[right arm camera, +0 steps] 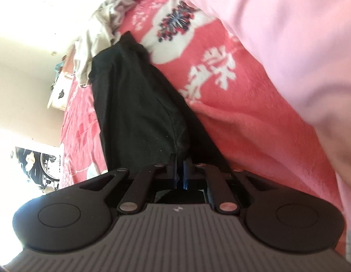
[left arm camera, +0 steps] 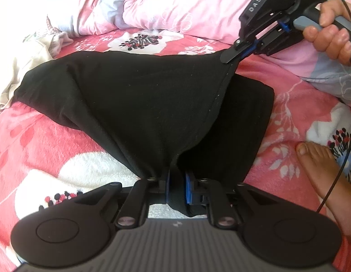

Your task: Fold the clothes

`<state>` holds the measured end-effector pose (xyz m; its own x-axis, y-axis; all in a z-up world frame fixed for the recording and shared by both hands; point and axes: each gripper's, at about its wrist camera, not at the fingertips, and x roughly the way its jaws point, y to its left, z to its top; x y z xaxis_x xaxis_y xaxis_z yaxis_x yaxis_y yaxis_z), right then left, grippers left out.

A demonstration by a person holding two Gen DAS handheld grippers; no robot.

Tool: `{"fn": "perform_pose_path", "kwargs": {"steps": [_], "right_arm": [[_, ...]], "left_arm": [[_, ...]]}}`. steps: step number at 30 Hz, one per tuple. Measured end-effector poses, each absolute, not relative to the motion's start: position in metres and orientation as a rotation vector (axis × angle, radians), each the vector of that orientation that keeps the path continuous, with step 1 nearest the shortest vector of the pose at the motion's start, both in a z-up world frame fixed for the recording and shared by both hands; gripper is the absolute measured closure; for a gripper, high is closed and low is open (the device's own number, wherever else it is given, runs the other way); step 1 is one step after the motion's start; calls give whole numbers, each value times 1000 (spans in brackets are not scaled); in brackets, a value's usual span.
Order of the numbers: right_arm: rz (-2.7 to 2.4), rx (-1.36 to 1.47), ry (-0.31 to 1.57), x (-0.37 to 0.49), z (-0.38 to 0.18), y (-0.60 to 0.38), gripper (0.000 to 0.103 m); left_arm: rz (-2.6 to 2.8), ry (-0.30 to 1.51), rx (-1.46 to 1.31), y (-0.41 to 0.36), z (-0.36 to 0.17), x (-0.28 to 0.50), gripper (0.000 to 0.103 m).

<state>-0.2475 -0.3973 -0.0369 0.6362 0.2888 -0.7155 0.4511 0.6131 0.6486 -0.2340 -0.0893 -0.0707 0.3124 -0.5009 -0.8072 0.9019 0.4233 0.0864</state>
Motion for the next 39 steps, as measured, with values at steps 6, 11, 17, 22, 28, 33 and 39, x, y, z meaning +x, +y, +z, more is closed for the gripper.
{"fn": "perform_pose_path", "kwargs": {"steps": [6,11,17,22,28,33,39], "right_arm": [[-94,954,886,-254,-27,-398,100],[-58,958,855,-259,-13,-398,100],[-55,971,857,-267,-11,-397,100],[-53,1003,852,-273,-11,-400,100],[-15,1041,842,-270,-9,-399,100],[3,1065,842,-267,-8,-397,100],[29,1105,820,-265,-2,-396,100]], "left_arm": [[-977,805,551,-83,-63,-233,95],[-963,805,532,-78,-58,-236,95],[-960,806,528,-77,-55,-240,96],[-967,801,550,-77,-55,-245,96],[-982,772,589,-86,-54,-248,79],[-1010,722,647,-99,-59,-256,63],[-981,673,711,-122,-71,-255,62]]}}
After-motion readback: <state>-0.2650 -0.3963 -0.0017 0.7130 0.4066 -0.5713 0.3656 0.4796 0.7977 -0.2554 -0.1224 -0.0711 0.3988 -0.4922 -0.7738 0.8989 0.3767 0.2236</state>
